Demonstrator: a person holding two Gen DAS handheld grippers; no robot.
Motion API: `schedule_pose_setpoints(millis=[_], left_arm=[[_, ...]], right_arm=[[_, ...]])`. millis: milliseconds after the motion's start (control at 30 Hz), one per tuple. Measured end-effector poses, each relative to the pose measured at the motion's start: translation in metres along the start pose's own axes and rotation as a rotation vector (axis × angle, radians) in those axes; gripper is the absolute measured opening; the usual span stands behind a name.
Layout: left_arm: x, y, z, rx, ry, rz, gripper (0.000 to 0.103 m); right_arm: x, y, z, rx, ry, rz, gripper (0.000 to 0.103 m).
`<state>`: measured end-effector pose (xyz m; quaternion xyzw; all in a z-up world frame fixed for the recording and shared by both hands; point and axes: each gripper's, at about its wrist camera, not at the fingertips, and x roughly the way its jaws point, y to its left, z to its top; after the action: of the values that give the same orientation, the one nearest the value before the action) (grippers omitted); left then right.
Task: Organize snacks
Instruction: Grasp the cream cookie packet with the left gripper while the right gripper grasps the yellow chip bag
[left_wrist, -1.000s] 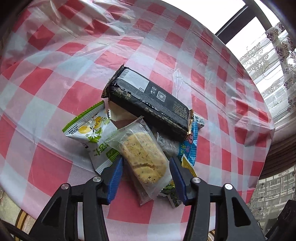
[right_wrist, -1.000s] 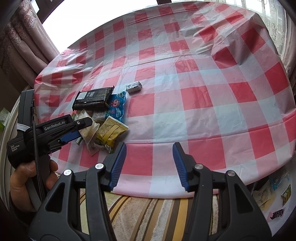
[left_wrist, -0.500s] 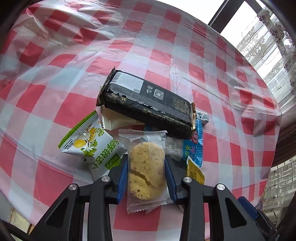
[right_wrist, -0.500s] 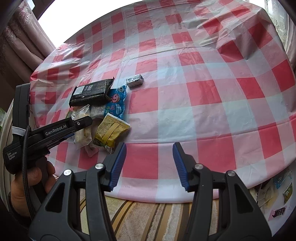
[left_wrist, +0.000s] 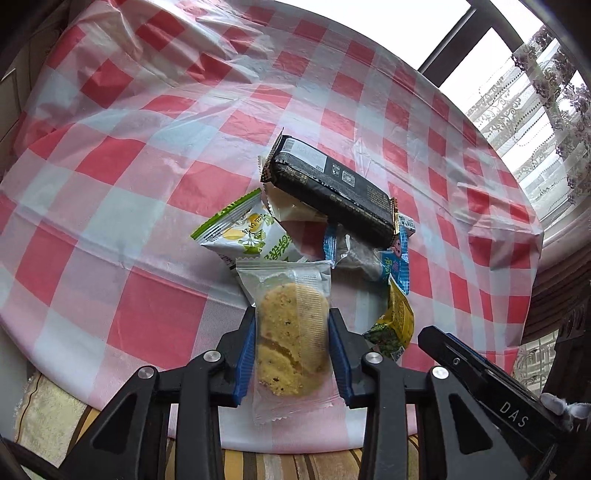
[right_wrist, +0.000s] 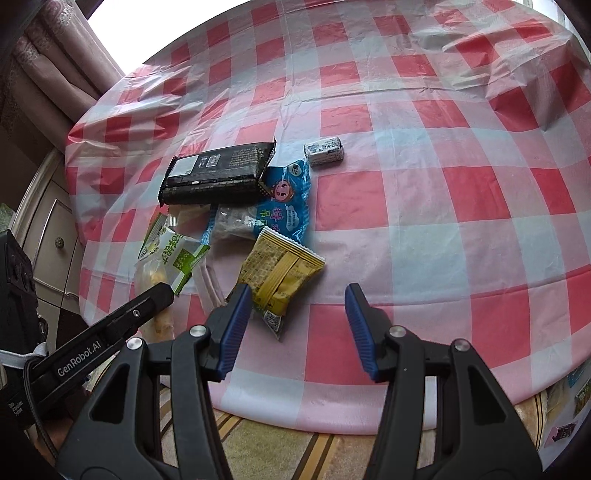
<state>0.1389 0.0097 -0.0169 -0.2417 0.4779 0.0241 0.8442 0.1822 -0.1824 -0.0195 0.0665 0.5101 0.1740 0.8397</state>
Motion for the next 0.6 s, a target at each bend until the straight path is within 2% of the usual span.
schedule_pose_setpoints(millis=[300, 600], left_arm=[[-0.011, 0.016, -0.004, -0.034, -0.016, -0.026, 0.038], [-0.015, 0.024, -0.007, -0.050, -0.019, -0.046, 0.038]], right_arm=[[0.029, 0.015, 0.010, -0.018, 0.052, -0.014, 0.056], [0.031, 0.023, 0.004, -0.081, 0.064, -0.051, 0.040]])
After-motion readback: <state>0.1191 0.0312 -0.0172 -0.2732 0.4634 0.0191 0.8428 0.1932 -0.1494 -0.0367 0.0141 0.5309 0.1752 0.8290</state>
